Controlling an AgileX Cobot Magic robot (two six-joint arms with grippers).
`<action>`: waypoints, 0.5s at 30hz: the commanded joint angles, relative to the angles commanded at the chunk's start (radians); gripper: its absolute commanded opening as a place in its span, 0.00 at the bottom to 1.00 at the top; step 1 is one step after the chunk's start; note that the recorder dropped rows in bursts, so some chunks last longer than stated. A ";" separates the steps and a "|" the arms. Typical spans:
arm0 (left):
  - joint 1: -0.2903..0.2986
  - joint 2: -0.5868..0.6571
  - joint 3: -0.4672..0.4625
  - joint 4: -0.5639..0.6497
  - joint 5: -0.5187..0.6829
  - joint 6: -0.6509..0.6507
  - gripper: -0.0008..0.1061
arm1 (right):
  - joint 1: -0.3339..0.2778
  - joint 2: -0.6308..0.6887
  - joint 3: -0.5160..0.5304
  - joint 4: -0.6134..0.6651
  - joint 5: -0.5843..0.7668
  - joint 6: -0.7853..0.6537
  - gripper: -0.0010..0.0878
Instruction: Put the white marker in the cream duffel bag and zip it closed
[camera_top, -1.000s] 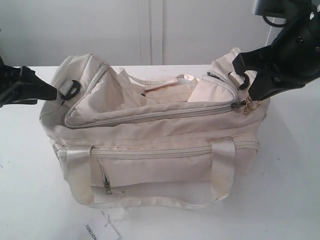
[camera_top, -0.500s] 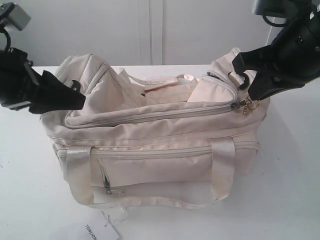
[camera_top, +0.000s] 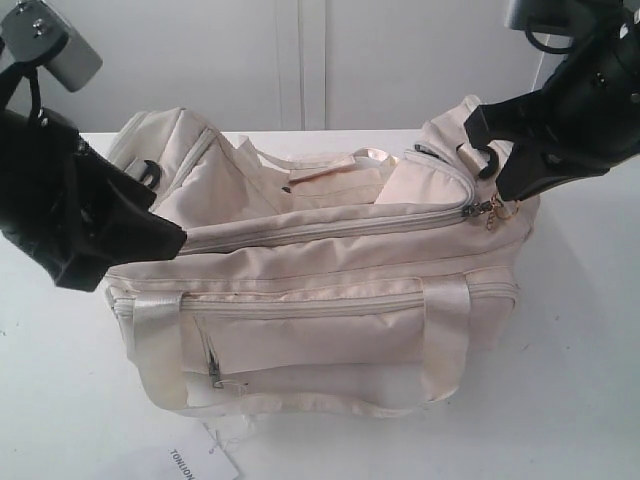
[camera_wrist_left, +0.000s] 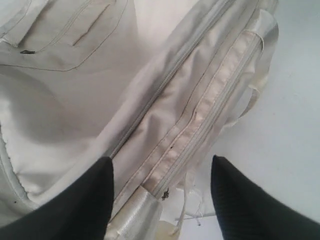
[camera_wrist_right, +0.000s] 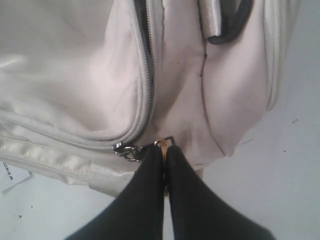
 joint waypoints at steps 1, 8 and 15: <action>-0.021 -0.010 0.000 0.040 0.002 -0.020 0.58 | 0.000 0.000 0.000 0.000 0.000 0.000 0.01; -0.169 -0.064 0.000 0.247 0.019 -0.081 0.58 | 0.000 0.000 0.000 0.000 0.000 0.000 0.01; -0.291 -0.052 0.000 0.289 -0.007 -0.050 0.57 | 0.000 0.000 0.000 0.004 -0.001 0.000 0.01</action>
